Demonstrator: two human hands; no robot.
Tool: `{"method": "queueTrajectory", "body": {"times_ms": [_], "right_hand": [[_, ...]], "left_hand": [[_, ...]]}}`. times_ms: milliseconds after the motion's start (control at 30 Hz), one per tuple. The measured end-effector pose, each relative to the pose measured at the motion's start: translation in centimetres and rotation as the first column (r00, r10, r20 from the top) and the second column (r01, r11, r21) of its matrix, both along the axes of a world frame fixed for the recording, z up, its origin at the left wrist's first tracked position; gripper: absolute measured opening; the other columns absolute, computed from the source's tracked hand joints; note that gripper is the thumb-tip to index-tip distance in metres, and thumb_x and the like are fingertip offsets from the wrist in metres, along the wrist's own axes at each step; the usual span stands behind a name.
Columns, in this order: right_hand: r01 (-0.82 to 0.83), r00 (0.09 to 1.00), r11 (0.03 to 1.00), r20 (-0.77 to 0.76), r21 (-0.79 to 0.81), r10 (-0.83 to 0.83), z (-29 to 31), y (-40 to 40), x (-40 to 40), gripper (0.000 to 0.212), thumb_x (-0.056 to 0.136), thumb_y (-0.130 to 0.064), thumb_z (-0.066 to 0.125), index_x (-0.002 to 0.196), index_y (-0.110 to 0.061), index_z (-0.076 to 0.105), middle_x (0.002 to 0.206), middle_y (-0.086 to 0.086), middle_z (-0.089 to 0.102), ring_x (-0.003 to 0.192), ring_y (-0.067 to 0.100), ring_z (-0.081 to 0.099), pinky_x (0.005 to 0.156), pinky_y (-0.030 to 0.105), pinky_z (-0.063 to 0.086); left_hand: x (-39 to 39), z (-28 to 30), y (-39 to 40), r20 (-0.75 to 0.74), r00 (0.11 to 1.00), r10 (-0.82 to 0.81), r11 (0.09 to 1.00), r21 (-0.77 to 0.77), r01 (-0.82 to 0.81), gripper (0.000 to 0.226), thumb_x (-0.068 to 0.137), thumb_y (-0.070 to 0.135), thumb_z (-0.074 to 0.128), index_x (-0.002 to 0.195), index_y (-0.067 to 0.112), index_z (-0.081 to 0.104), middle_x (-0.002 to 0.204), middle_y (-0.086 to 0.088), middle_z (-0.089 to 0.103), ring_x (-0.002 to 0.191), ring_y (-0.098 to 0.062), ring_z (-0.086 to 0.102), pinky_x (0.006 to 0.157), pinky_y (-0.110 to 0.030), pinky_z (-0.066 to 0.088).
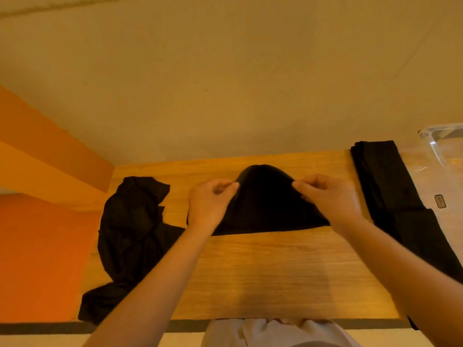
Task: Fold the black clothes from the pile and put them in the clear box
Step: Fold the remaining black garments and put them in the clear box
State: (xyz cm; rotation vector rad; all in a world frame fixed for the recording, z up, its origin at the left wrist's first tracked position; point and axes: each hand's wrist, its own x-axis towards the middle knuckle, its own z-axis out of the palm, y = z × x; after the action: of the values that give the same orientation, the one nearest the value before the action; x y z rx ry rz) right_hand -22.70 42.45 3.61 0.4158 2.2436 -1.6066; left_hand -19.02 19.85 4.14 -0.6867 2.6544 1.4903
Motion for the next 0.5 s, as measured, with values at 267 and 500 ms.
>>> {"method": "queueTrajectory", "body": {"times_ms": [267, 500], "right_hand": [[0.107, 0.994, 0.976, -0.004, -0.191, -0.109, -0.9, -4.9, 5.0, 0.009, 0.084, -0.029, 0.07, 0.09, -0.024, 0.075, 0.087, -0.009, 0.072, 0.089, 0.004, 0.065, 0.075, 0.019, 0.049], [0.146, 0.989, 0.952, 0.024, -0.27, -0.145, -1.5, -4.6, 7.0, 0.008, 0.088, -0.024, 0.067, 0.088, -0.029, 0.073, 0.085, -0.013, 0.072, 0.08, -0.01, 0.063, 0.062, 0.008, 0.046]], "left_hand": [[3.2, -0.7, 6.4, -0.064, 0.995, -0.077, 0.997, 0.005, 0.077, 0.019, 0.091, 0.022, 0.064, 0.108, 0.02, 0.072, 0.091, 0.016, 0.066, 0.075, 0.014, 0.056, 0.068, 0.002, 0.041], [5.0, -1.0, 7.7, -0.036, 0.998, -0.051, 0.997, 0.059, 0.053, 0.021, 0.093, 0.02, 0.061, 0.112, 0.02, 0.07, 0.095, 0.014, 0.069, 0.073, 0.02, 0.054, 0.068, 0.003, 0.04]]}}
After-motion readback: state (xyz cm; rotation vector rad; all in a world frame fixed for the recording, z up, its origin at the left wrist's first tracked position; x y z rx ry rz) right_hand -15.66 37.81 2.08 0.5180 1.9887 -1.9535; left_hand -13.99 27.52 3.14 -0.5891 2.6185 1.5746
